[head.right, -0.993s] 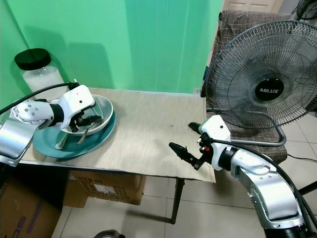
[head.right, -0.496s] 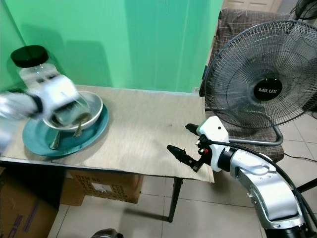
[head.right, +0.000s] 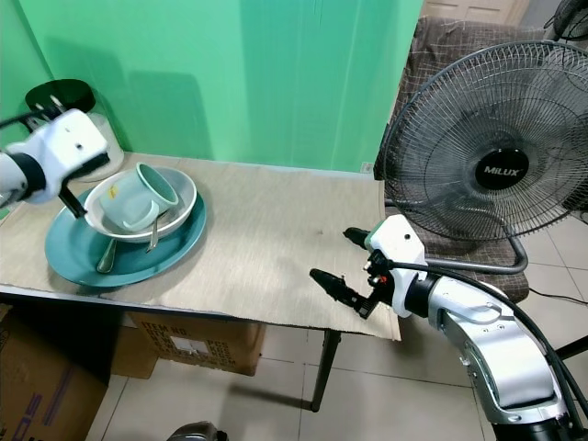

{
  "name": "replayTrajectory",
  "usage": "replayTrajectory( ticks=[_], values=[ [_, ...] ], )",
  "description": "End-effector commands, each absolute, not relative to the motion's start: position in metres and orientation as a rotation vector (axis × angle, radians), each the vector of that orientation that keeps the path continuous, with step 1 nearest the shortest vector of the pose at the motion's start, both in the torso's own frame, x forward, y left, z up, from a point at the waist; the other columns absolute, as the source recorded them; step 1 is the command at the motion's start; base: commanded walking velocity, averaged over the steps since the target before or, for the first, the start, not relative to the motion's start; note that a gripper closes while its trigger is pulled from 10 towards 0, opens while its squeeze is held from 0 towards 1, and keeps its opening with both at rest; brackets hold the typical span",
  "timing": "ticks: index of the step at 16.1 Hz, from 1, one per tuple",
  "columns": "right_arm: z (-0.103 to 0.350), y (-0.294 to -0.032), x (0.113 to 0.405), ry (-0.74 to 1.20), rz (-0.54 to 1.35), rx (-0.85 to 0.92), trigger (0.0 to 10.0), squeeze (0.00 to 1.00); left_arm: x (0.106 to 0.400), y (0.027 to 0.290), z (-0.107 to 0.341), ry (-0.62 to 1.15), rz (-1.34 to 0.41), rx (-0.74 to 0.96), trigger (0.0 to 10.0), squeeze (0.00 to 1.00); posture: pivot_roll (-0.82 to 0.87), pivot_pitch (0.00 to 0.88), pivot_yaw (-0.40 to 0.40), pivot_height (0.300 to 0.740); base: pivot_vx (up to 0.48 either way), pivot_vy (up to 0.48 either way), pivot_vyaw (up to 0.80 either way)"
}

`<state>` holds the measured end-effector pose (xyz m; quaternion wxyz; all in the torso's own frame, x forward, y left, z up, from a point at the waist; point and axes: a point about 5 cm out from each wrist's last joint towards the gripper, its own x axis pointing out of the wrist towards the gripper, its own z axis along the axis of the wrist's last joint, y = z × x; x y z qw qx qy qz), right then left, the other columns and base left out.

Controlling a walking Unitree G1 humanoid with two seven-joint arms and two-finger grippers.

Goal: Setting the table

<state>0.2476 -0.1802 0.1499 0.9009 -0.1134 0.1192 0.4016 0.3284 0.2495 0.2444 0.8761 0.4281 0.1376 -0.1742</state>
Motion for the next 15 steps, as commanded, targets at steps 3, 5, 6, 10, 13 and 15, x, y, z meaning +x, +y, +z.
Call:
replayTrajectory(
  ticks=[3,5,6,10,13,15],
  values=[
    [0.150,-0.175,0.251,0.232,0.830,-0.237,10.0,0.00,0.326,0.242,0.241,0.251,-0.407,0.660,10.0,1.00,0.13,0.000,-0.012,0.740,0.000,0.000,0.00],
    [0.150,-0.172,0.251,0.227,0.835,-0.224,10.0,0.00,0.322,0.235,0.238,0.256,-0.471,0.612,10.0,1.00,0.13,0.000,-0.012,0.740,0.000,0.000,0.00],
    [0.149,-0.168,0.250,0.227,0.850,-0.219,10.0,0.00,0.312,0.224,0.234,0.279,-0.589,0.581,10.0,1.00,0.13,0.000,-0.013,0.740,0.000,0.000,0.00],
    [0.150,-0.163,0.247,0.226,0.914,-0.204,10.0,0.00,0.302,0.226,0.226,0.350,-0.662,0.652,10.0,1.00,0.13,0.000,-0.010,0.740,0.000,0.000,0.00],
    [0.150,-0.159,0.246,0.251,1.027,-0.205,10.0,1.00,0.297,0.224,0.226,0.387,-0.718,0.695,10.0,1.00,0.13,0.000,-0.014,0.740,0.000,0.000,0.00],
    [0.149,-0.154,0.246,0.260,1.072,-0.171,10.0,1.00,0.294,0.220,0.218,0.415,-0.748,0.720,10.0,1.00,0.13,0.000,-0.005,0.740,0.000,0.000,0.00]
  ],
)
